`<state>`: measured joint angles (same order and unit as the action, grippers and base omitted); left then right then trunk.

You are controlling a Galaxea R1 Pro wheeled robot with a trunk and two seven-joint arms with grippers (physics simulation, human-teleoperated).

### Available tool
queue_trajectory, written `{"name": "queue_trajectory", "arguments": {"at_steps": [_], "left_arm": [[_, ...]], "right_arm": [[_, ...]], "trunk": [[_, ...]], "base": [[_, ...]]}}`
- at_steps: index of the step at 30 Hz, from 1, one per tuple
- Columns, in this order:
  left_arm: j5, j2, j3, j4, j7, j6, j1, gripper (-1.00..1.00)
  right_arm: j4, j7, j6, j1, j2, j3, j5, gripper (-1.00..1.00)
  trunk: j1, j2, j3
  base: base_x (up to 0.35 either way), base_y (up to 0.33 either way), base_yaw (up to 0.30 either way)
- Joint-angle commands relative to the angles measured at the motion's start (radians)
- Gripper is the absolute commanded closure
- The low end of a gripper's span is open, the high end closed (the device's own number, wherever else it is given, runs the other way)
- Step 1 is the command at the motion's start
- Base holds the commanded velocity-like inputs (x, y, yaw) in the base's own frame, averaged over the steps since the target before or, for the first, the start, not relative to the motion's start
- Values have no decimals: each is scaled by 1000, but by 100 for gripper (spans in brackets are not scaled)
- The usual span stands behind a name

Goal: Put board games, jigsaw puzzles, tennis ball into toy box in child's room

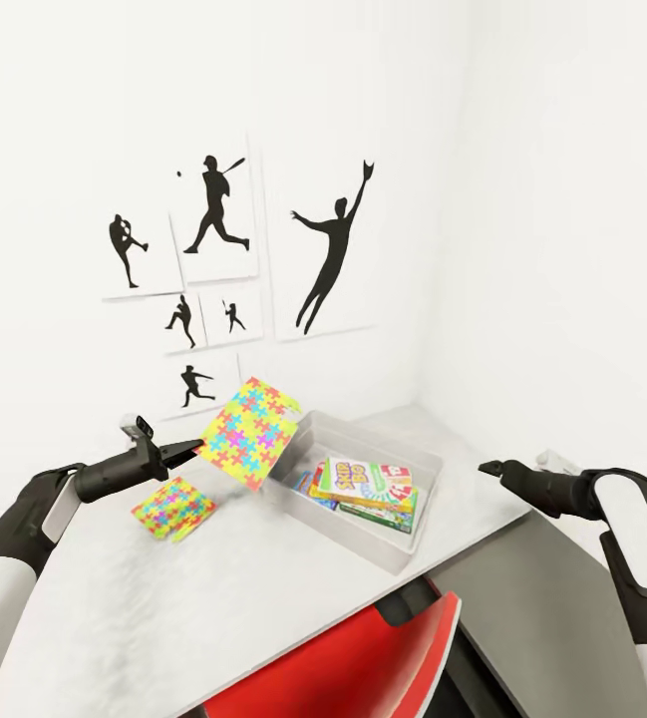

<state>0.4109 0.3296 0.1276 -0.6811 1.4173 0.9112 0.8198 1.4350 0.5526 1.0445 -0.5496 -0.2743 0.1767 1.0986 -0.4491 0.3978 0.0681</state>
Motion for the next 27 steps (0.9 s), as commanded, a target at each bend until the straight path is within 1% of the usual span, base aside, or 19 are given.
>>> {"name": "queue_trajectory", "arguments": {"at_steps": [1,11,17,27], "left_arm": [[2,0,0,0,1,9,1,100],[2,0,0,0,2,7,1,100],[2,0,0,0,2,5,1,100],[2,0,0,0,2,6,1,100]], "right_arm": [[1,10,3,-1,0,0,10,-100],[-1,10,3,-1,1,1,10,-100],[-1,10,3,-1,0,1,10,-100],[0,10,3,0,-1,3,10,-100]], "trunk": [[-1,2,2],[-1,2,2],[-1,2,2],[-1,2,2]], "base": [[160,83,-1],[142,49,-3],[26,3,-105],[64,-41,-14]]}}
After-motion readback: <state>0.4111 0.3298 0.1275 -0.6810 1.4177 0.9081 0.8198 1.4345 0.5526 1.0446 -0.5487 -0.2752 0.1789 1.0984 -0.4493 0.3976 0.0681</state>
